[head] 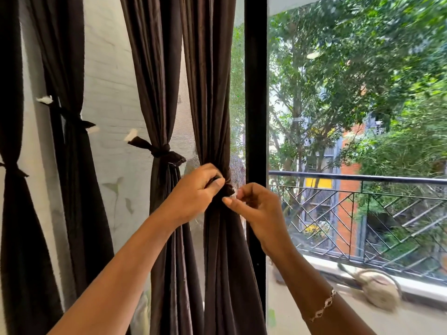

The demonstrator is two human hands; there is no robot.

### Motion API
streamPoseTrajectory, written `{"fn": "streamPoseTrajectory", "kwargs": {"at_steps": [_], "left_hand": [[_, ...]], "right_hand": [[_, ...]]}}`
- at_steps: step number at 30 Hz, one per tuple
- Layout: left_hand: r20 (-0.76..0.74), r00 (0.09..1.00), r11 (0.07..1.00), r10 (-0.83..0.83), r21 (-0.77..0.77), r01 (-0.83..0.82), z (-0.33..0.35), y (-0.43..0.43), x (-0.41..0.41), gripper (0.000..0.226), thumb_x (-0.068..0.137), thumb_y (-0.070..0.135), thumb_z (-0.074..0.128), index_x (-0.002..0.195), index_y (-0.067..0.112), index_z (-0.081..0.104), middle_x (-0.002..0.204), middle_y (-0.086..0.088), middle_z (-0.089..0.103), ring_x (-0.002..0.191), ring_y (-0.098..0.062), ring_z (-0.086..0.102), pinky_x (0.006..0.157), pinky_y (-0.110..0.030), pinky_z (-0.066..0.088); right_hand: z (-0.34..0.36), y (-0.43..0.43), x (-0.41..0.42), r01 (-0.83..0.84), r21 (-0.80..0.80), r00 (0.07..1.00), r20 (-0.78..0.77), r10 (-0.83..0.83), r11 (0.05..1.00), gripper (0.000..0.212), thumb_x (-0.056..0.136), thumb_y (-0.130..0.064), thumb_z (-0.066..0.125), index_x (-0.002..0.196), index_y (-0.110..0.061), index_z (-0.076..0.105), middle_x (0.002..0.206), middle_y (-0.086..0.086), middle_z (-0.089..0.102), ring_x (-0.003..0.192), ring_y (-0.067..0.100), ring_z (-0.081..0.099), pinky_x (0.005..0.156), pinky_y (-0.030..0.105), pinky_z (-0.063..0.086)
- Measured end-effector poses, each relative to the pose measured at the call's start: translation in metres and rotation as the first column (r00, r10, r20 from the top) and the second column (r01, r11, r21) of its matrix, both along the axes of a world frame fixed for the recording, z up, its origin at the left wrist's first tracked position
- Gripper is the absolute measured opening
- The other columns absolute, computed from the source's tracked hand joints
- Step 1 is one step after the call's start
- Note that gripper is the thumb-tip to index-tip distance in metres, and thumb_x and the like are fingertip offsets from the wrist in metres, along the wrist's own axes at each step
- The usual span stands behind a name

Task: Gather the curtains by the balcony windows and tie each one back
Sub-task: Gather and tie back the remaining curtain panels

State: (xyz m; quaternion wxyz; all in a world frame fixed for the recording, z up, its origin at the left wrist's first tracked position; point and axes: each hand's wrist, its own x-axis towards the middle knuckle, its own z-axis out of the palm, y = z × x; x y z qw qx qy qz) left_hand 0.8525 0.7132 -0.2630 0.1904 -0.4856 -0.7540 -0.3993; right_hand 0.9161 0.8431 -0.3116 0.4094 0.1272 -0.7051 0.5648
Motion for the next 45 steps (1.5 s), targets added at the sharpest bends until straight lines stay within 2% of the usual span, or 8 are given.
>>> {"fn": "streamPoseTrajectory", "kwargs": {"at_steps": [3, 8, 14, 21, 27, 31, 37, 45], "left_hand": [[-0.043, 0.999, 1.000, 0.022, -0.006, -0.022, -0.001, 0.001, -0.001, 0.017, 0.095, 0.009, 0.045, 0.082, 0.011, 0.055, 0.082, 0.003, 0.049, 0.084, -0.020, 0.053, 0.080, -0.034, 0.042], [0.060, 0.996, 0.998, -0.062, 0.002, 0.062, 0.001, 0.000, 0.003, 0.017, 0.095, 0.007, 0.043, 0.087, 0.011, 0.058, 0.083, 0.009, 0.049, 0.059, 0.011, 0.051, 0.054, -0.003, 0.039], [-0.339, 0.919, 0.914, 0.202, 0.403, -0.052, -0.021, 0.000, 0.007, 0.017, 0.080, 0.002, 0.066, 0.096, 0.004, 0.071, 0.093, 0.006, 0.052, 0.072, -0.003, 0.056, 0.071, -0.003, 0.044], [-0.158, 0.975, 0.811, 0.154, 0.584, -0.034, -0.025, 0.001, -0.001, 0.008, 0.078, -0.005, 0.066, 0.079, 0.004, 0.066, 0.073, 0.012, 0.048, 0.049, -0.010, 0.053, 0.046, -0.037, 0.054], [-0.087, 0.990, 0.805, 0.109, 0.592, -0.037, -0.017, -0.005, -0.020, 0.010, 0.078, -0.001, 0.068, 0.077, 0.009, 0.067, 0.068, 0.007, 0.051, 0.047, -0.014, 0.055, 0.041, -0.022, 0.050], [-0.076, 0.997, 0.861, 0.022, 0.509, 0.020, -0.046, 0.000, -0.022, 0.013, 0.083, 0.011, 0.065, 0.085, 0.024, 0.064, 0.069, 0.011, 0.057, 0.051, -0.004, 0.055, 0.044, -0.024, 0.049], [0.025, 0.980, 0.969, 0.195, -0.160, -0.189, -0.112, 0.032, -0.018, 0.053, 0.084, 0.056, 0.051, 0.126, 0.023, 0.047, 0.101, 0.006, 0.064, 0.091, -0.012, 0.062, 0.073, -0.027, 0.048], [-0.103, 0.884, 0.884, 0.455, -0.064, -0.463, -0.156, 0.049, -0.018, 0.035, 0.098, 0.024, 0.038, 0.127, 0.008, 0.047, 0.095, -0.009, 0.069, 0.087, -0.024, 0.064, 0.070, -0.027, 0.042]], "right_hand": [[0.001, 0.000, 0.002, -0.241, -0.181, 0.967, 0.040, 0.252, 0.954, 0.023, 0.075, 0.003, 0.070, 0.075, -0.010, 0.050, 0.067, 0.003, 0.060, 0.062, 0.011, 0.056, 0.057, 0.019, 0.046], [0.005, 0.003, 0.002, -0.273, -0.264, 0.943, 0.116, 0.312, 0.925, 0.034, 0.072, -0.018, 0.071, 0.100, -0.008, 0.055, 0.064, -0.001, 0.060, 0.056, 0.008, 0.057, 0.052, 0.019, 0.047], [0.012, 0.014, 0.000, -0.164, -0.241, 0.961, 0.179, 0.210, 0.956, 0.008, 0.086, -0.005, 0.060, 0.078, -0.006, 0.059, 0.057, 0.002, 0.051, 0.049, 0.008, 0.047, 0.053, 0.024, 0.039], [0.023, 0.034, -0.002, -0.120, -0.256, 0.966, 0.194, 0.172, 0.959, 0.026, 0.091, -0.008, 0.053, 0.065, -0.007, 0.048, 0.047, -0.003, 0.048, 0.042, 0.007, 0.046, 0.048, 0.020, 0.039], [0.026, 0.053, -0.010, -0.156, -0.522, 0.950, 0.152, 0.272, 0.838, 0.023, 0.091, -0.006, 0.051, 0.069, -0.008, 0.050, 0.051, -0.001, 0.048, 0.042, 0.008, 0.044, 0.048, 0.023, 0.039], [0.001, 0.047, -0.012, -0.218, -0.601, 0.909, 0.161, 0.384, 0.769, 0.024, 0.098, -0.019, 0.039, 0.079, -0.010, 0.052, 0.055, 0.001, 0.055, 0.045, 0.010, 0.051, 0.047, 0.021, 0.048], [-0.017, 0.035, -0.012, -0.219, -0.499, 0.876, 0.278, 0.394, 0.838, 0.040, 0.082, -0.046, 0.049, 0.097, -0.009, 0.056, 0.064, 0.004, 0.055, 0.057, 0.014, 0.053, 0.060, 0.026, 0.047], [-0.070, 0.012, -0.028, 0.049, -0.114, 0.899, 0.438, 0.006, 0.992, 0.048, 0.075, -0.033, 0.073, 0.112, -0.013, 0.050, 0.075, 0.003, 0.050, 0.074, 0.016, 0.053, 0.071, 0.031, 0.045]]}}
